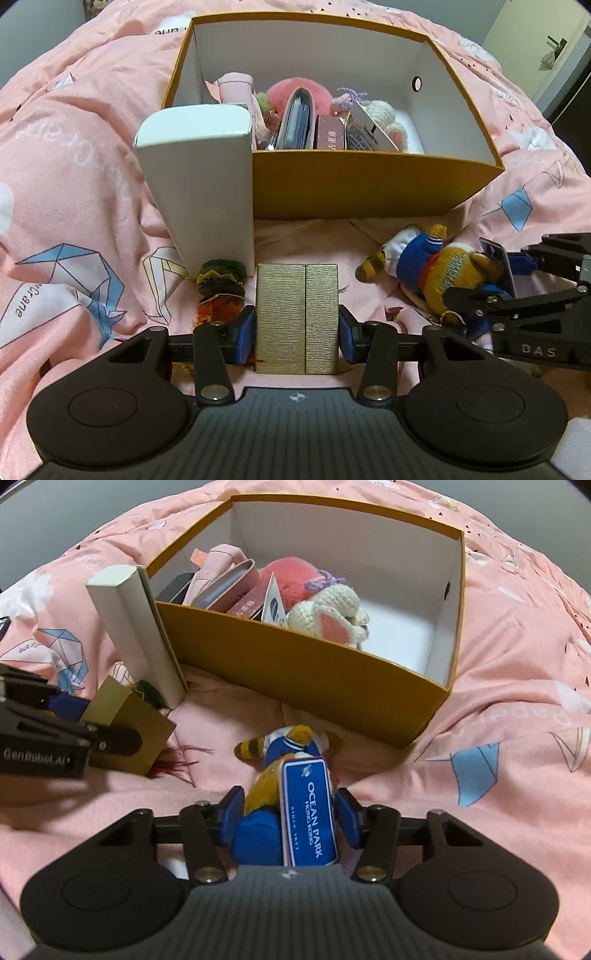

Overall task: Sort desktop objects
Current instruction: 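Lift the gold box with the left gripper while the right gripper lifts the Donald Duck keychain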

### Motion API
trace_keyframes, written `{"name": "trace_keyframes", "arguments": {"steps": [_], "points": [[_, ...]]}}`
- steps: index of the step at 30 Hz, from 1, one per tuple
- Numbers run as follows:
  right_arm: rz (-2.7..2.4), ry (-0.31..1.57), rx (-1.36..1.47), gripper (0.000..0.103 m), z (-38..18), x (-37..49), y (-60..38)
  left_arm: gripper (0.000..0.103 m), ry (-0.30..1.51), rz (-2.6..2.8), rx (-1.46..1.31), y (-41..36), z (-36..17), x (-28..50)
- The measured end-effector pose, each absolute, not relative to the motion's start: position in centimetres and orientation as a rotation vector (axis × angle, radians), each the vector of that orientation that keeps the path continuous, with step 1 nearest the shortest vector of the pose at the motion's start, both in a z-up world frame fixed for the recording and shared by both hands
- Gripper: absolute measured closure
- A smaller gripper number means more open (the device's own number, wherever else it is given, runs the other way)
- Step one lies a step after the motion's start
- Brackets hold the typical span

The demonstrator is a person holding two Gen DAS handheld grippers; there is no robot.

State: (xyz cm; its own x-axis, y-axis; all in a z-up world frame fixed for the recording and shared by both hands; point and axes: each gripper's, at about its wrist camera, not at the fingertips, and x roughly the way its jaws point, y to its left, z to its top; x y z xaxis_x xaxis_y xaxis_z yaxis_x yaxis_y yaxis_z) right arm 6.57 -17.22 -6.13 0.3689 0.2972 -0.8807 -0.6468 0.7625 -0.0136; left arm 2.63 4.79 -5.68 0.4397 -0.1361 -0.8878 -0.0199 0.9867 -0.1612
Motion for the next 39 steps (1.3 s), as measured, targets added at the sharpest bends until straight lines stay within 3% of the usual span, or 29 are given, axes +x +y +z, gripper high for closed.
{"name": "trace_keyframes", "arguments": {"steps": [10,24,39], "points": [[0.67,1.002,-0.221,0.055,-2.4,6.2,-19.9,0.052,1.05,-0.101,-0.127,4.3,-3.3,2.3],[0.706,0.777,-0.185,0.055,5.8,5.2,-21.5,0.052,0.946,-0.206,-0.11,2.1,2.7,3.1],[0.666,0.659,-0.214,0.055,7.3,9.3,-19.5,0.052,0.865,-0.203,-0.094,1.6,5.5,8.2]]}}
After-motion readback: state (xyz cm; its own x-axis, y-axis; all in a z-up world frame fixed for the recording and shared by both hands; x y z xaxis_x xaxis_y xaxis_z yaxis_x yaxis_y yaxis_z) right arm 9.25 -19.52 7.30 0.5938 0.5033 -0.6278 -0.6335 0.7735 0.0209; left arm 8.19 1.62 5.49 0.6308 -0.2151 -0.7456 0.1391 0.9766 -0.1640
